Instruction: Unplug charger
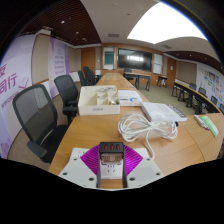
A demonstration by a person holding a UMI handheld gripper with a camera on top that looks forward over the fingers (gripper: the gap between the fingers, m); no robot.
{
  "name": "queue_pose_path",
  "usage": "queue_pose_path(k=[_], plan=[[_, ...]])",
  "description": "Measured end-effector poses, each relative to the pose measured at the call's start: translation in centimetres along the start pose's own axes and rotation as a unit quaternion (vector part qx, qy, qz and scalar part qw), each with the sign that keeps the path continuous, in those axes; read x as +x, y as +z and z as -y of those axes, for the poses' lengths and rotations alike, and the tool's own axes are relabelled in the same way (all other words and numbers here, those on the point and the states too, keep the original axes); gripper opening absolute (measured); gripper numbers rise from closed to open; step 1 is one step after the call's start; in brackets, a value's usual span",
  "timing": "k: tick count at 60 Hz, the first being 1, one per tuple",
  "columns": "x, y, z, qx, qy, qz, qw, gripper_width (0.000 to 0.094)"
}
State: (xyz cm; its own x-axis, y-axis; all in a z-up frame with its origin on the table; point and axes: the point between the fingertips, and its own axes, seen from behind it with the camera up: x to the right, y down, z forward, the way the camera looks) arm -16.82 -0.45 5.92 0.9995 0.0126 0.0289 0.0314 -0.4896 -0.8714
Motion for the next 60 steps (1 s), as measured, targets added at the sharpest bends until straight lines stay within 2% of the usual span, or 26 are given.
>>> queue_pose_path(k=[8, 11, 14, 18, 21, 26, 27, 28, 34, 41, 52, 55, 60], plan=[[0.6, -4.4, 11.3, 0.105, 0.014, 0.025, 0.994, 0.0288], [1.9, -5.7, 15.0, 0.138, 0.010, 0.021, 0.990, 0.0288], [3.8, -6.9, 17.3, 0.164, 0.006, 0.015, 0.986, 0.0288], [6.7, -7.0, 18.1, 0.175, 0.008, 0.008, 0.985, 0.0288], [8.9, -6.2, 18.3, 0.165, 0.010, 0.000, 0.986, 0.0289], [13.5, -3.5, 14.4, 0.127, 0.009, -0.019, 0.992, 0.0289], [14.8, -2.7, 12.1, 0.120, 0.010, -0.022, 0.993, 0.0289], [15.0, -2.3, 12.5, 0.107, 0.011, -0.026, 0.994, 0.0291], [18.5, 1.2, 6.8, 0.046, 0.013, -0.041, 0.998, 0.0291], [21.2, 3.5, 1.1, 0.001, 0.008, -0.050, 0.999, 0.0303], [22.7, 4.1, -3.3, -0.029, 0.001, -0.037, 0.999, 0.0362], [22.8, 3.7, -3.2, -0.024, 0.002, -0.033, 0.999, 0.0395], [22.9, 2.7, -4.1, -0.039, 0.006, -0.029, 0.999, 0.0517]])
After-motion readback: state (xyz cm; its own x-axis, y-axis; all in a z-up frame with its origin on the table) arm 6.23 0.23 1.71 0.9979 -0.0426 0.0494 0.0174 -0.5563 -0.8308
